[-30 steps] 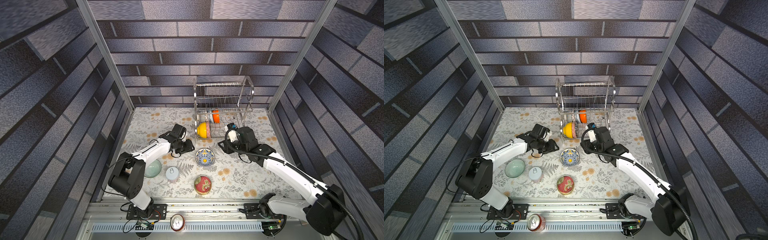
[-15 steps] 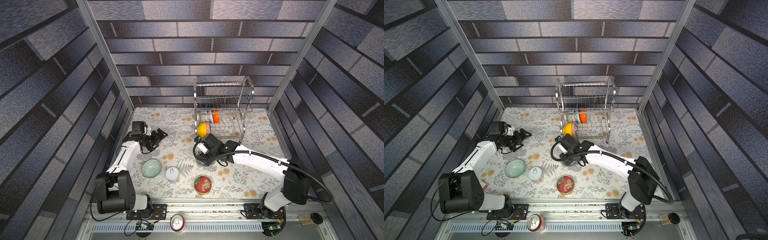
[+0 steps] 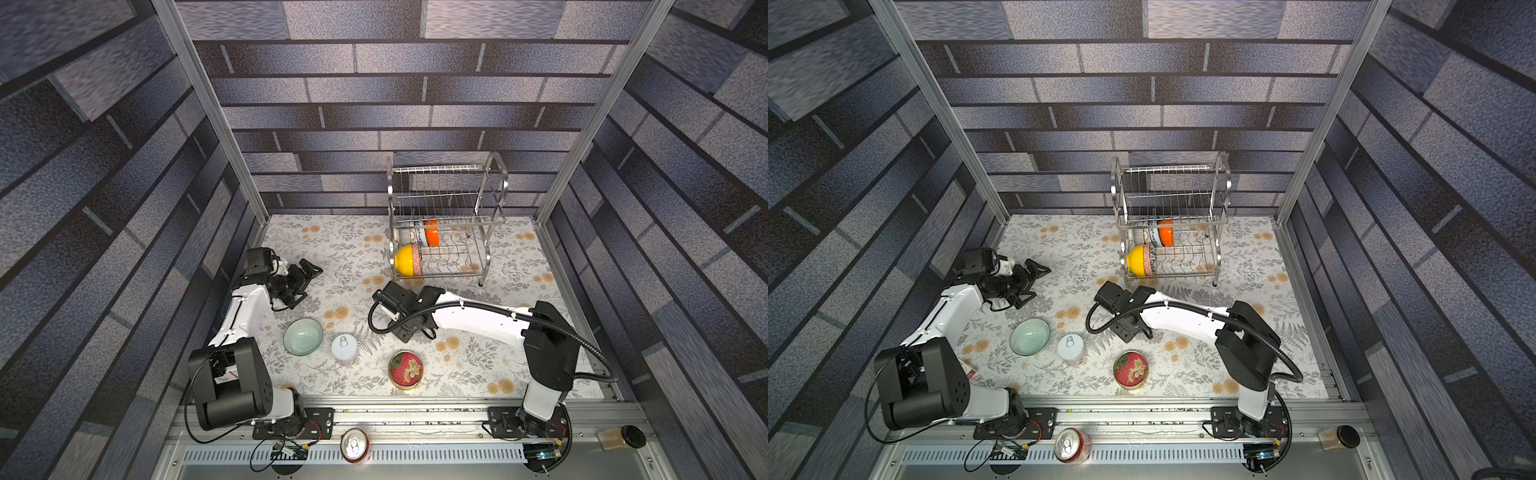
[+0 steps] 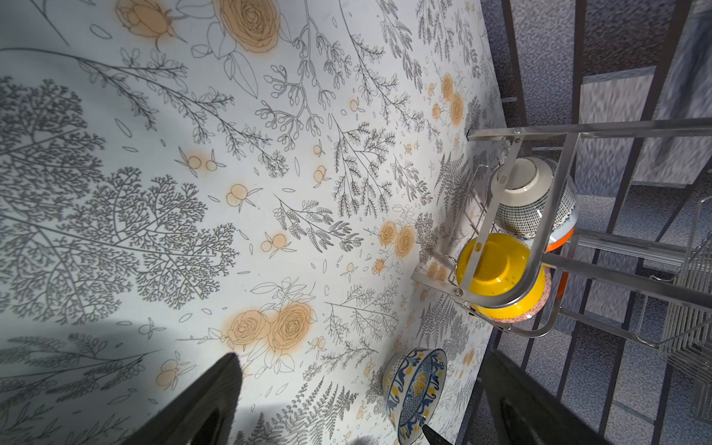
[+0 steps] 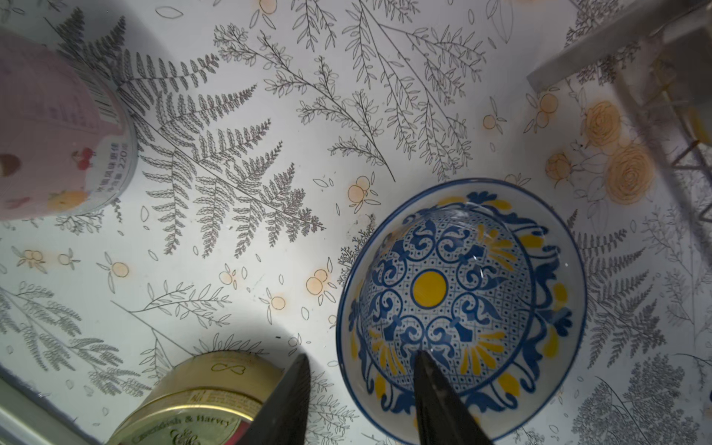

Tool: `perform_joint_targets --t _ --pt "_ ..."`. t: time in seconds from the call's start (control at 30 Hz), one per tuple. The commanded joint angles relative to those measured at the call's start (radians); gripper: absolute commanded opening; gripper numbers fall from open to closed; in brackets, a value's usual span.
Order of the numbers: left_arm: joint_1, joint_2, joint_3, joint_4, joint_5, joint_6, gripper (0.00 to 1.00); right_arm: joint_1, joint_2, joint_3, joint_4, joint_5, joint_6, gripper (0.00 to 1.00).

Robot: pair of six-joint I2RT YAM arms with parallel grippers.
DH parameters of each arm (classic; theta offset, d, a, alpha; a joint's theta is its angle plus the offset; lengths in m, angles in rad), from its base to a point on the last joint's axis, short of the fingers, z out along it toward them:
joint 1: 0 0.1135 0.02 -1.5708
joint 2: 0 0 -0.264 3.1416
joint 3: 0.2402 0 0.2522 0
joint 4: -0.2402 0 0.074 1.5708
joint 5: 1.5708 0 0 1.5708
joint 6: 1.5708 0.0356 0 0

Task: Load bowls into a dish rack
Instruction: Pick up the bowl from the center of the table.

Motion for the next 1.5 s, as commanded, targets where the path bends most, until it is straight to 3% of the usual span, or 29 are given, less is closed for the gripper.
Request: perform_joint_targets --t 0.0,0.5,0.8,1.1,1.3,1.47 --pt "0.002 0.019 0.027 -0.063 -0.015 0.019 1.0 0.017 0.038 0.036 -0.05 0.028 -0.011 0.44" --pt "-0.032 -0.029 0.067 -0.075 -0.175 -0.015 1.0 0.031 0.113 0.05 -0.045 0.076 -0.007 0.23" --pt "-0.114 -0.049 0.131 -0.135 -0.29 0.072 1.0 0.031 0.082 0.028 -0.018 0.069 -0.004 0.12" --pt "-0.254 -0.108 0.231 -0.167 -0.472 0.235 1.0 0.022 -0.08 -0.073 0.095 0.078 -0.002 0.05" --pt "-0.322 -0.215 0.127 0.008 -0.461 0.362 1.0 -0.036 -0.232 -0.168 0.201 0.012 0.033 0.03" --pt "-0.34 -0.282 -0.006 0.147 -0.363 0.452 1.0 -0.137 -0.394 -0.276 0.313 -0.102 0.087 0.03"
